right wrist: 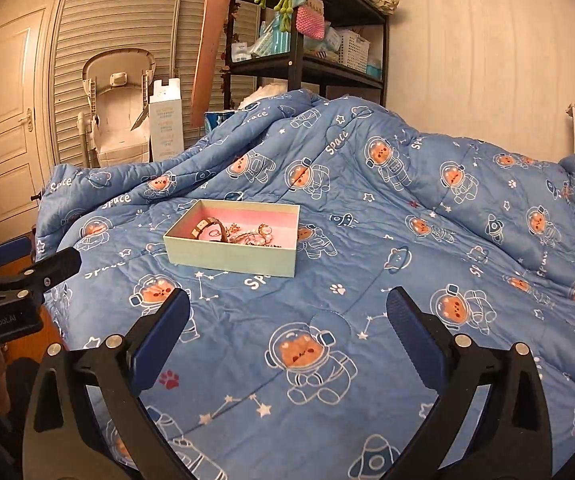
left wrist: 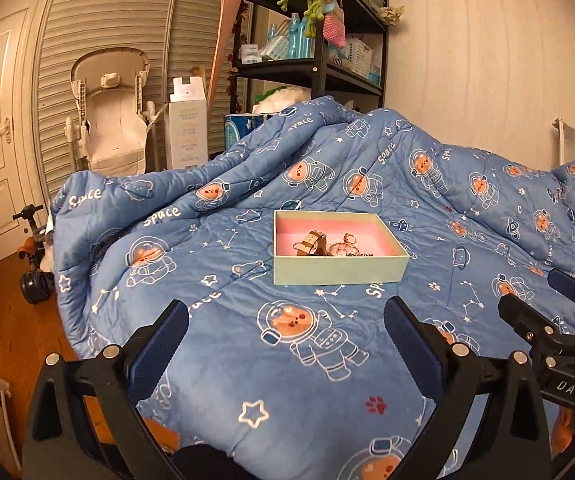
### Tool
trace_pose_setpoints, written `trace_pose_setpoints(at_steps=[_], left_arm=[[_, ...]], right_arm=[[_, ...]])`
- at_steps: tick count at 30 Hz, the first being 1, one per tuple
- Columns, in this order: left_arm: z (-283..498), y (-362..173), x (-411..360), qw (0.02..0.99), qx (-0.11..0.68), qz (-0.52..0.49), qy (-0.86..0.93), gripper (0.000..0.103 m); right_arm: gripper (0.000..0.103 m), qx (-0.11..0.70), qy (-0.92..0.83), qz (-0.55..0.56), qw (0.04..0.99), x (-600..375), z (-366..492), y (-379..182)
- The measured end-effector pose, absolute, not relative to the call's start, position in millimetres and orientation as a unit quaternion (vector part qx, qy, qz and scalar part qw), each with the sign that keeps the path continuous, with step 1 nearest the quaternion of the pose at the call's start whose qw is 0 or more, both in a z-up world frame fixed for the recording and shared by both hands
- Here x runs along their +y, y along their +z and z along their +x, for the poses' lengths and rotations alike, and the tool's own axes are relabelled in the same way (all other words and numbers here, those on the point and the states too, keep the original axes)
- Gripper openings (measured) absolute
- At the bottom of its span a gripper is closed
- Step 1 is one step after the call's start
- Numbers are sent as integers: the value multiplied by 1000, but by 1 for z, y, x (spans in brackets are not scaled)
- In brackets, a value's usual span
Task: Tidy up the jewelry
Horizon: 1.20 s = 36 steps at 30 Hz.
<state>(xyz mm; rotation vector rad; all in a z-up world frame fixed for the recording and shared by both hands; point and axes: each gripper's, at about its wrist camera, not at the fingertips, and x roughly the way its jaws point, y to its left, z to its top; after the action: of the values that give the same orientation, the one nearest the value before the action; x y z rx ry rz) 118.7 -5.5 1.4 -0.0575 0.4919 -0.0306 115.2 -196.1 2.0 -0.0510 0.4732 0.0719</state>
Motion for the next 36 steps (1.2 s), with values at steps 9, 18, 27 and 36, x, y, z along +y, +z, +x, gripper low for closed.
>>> trace_pose_setpoints(at_steps=[9, 18, 27, 36], left_arm=[[39, 19, 4, 975, 218, -47, -8, 96], [1, 17, -6, 983, 177, -46, -7, 96], [0, 17, -8, 983, 181, -35, -12, 96], [1, 15, -5, 982, 183, -37, -9, 96]], right_arm=[[97, 201, 40, -22, 978, -186, 36, 21], [97, 194, 34, -13, 980, -186, -5, 11], [97, 195, 30, -6, 980, -191, -2, 12], [97, 194, 26, -4, 981, -192, -3, 12]])
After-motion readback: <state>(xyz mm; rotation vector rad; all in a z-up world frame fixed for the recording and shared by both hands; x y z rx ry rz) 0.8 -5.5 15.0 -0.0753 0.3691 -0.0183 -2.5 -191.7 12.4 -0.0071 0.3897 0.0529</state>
